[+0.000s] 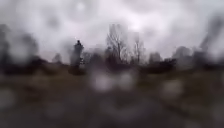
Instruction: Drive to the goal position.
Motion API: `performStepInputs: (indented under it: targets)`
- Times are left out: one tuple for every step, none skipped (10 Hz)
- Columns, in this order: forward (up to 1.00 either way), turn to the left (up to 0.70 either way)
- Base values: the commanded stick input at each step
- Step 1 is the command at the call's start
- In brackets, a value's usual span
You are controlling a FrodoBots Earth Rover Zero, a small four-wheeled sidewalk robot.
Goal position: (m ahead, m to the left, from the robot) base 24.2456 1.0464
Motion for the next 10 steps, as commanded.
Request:
performStepInputs:
  targets:
    - [1.00,0.03]
    - [1.00,0.00]
    - [1.00,0.00]
    - [1.00,0.00]
    - [1.00,0.00]
    - [1.00,0.00]
    - [1.00,0.00]
    - [1.00,0.00]
    - [1.00,0.00]
    - [1.00,0.00]
